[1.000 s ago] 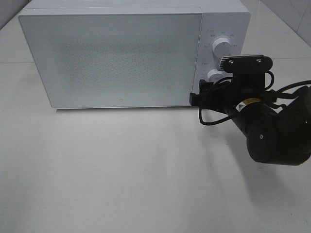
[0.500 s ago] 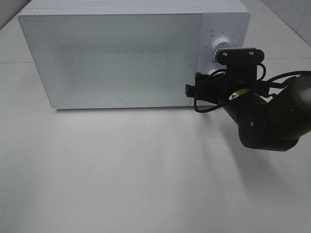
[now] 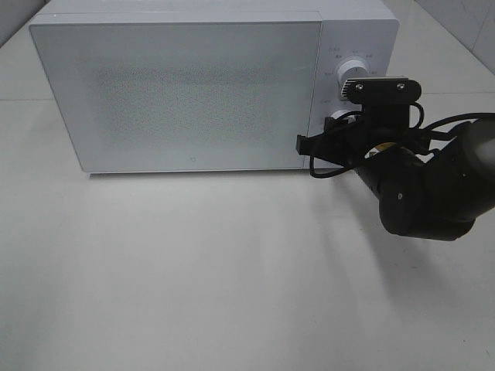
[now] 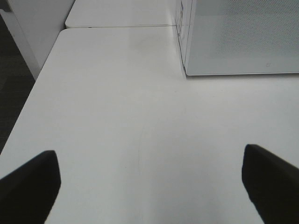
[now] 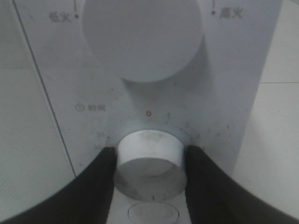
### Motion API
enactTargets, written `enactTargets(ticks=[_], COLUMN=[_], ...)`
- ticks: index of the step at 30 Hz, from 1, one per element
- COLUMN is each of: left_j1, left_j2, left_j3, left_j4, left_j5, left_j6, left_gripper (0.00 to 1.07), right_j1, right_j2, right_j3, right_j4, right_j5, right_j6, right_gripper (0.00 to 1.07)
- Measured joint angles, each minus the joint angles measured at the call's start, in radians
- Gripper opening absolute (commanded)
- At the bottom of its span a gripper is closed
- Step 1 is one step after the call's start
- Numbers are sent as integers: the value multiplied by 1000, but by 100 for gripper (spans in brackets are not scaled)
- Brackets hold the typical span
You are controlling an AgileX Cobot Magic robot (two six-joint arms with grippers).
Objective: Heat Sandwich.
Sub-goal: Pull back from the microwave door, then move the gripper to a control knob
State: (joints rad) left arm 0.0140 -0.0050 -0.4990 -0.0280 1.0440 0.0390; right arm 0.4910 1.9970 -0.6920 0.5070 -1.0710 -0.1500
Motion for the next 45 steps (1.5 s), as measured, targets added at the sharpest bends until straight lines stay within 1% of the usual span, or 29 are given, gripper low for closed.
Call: enactTargets(ticks=[2,3,4,8,19,24,29,30,34,38,39,44,45], left_j1=[0,0,0,0,0,0,0,0,0,0,0,0,0], left_j2=[0,0,0,0,0,0,0,0,0,0,0,0,0], left_j3=[0,0,0,0,0,0,0,0,0,0,0,0,0], left_j4=[0,0,0,0,0,0,0,0,0,0,0,0,0], left_j5=[0,0,0,0,0,0,0,0,0,0,0,0,0], left_j6=[0,0,0,0,0,0,0,0,0,0,0,0,0], left_gripper=[100,100,100,100,100,100,100,100,100,100,100,100,100], right_j1=[-1,-1,-1,-3,-3,-3,-3,-3,-3,-3,-3,-3,-3], right_j2=[-9,-9,-9,-9,-9,-9,-9,-9,-9,-9,-9,-9,-9], right_j3=[7,8,8,8,11,15,18,18,23,26,26,26,26], right_j4=[-5,-6,-6,-7,-10,-15,-23,-23,-27,-28,-28,-28,-28], right_j5=[2,2,2,2,-2,-17,-30,-30,-47,-51,-51,-51,-51], right_j6=[0,0,-1,-3,0,76,239,239,452,537,599,678,734], right_gripper=[17,11,9,6,7,8,8,8,9,9,9,9,9])
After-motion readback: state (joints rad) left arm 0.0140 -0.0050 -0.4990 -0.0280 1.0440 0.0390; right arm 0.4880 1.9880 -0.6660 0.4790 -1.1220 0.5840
